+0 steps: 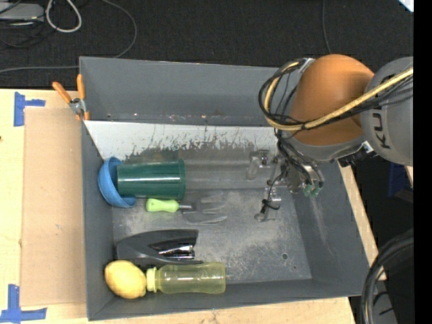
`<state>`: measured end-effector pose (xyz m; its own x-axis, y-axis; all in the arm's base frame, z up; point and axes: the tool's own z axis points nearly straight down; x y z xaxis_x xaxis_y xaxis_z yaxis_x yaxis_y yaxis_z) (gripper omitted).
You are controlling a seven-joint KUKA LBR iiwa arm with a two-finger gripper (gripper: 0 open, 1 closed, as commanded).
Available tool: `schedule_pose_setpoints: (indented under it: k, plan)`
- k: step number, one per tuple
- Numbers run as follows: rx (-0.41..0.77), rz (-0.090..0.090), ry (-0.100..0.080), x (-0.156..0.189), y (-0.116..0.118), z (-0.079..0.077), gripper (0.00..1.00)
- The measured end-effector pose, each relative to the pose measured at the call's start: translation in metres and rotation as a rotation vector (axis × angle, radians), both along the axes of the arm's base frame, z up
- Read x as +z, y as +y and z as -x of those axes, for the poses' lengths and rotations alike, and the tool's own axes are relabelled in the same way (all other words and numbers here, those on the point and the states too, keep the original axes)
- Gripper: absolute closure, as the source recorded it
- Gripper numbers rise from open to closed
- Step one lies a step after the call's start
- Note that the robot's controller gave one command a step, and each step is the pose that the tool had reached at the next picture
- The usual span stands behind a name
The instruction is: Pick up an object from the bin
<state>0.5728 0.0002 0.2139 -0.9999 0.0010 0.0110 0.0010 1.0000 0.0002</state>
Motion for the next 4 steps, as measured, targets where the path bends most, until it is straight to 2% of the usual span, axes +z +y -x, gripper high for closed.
schedule_pose_setpoints:
  k: [1,2,3,4]
  plan:
    - [0.0,0.0,-0.009,0.005,0.0,-0.001,0.0]
    - [0.163,-0.002,-0.01,-0.133,0.044,-0.044,0.0]
    - [0.238,0.0,-0.024,-0.052,0.051,-0.049,0.0]
    - [0.182,-0.004,0.007,-0.145,0.046,-0.039,0.0]
